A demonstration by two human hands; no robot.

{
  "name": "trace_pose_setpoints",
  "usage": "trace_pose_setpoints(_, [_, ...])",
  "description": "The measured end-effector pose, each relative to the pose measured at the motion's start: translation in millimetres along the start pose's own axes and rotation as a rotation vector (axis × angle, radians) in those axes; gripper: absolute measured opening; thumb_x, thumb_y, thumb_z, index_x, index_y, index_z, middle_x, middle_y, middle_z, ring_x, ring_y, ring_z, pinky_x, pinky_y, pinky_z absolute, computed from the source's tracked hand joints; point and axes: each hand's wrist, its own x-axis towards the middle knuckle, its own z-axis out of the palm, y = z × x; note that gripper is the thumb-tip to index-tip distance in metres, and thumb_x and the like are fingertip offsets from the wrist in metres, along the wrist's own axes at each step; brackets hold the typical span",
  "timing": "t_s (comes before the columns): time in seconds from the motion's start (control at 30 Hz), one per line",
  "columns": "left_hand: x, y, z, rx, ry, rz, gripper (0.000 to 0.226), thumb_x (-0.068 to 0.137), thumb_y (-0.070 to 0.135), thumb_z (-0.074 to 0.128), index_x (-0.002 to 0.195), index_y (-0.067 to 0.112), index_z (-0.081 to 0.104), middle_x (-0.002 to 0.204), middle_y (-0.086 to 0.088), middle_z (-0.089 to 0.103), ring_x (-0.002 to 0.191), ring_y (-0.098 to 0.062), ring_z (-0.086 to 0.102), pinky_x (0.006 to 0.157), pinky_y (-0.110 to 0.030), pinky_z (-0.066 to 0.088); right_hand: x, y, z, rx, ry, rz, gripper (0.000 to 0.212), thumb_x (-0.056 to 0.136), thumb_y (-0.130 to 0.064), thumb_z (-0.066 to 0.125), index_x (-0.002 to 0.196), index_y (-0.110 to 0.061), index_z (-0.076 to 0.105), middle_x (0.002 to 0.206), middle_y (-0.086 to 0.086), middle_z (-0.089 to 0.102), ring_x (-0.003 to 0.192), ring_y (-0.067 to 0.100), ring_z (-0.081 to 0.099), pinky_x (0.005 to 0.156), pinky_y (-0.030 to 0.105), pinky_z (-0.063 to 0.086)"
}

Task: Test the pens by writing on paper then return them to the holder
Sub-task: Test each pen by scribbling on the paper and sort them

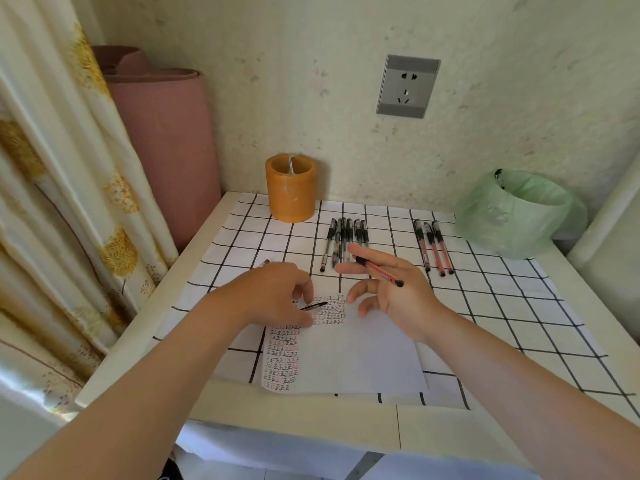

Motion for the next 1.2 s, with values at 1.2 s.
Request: trace_pose_setpoints(1.2, [6.0, 23.4, 5.6, -0.353, 0.076, 0.02, 0.016, 0.095, 0.034, 0.059, 0.084, 0.029, 0.07, 0.078, 0.017, 0.073, 0.058, -0.002, 0.054, 0.059, -0.025, 0.047, -5.3, -1.4, -2.4, -1.677, -0.118, -0.447, 0.023, 0.1, -0.03, 0.044, 0.111, -0.02, 0.062, 0.092, -0.002, 0.064, 0.089, 0.021, 0.055, 0.086, 0.037, 0.04])
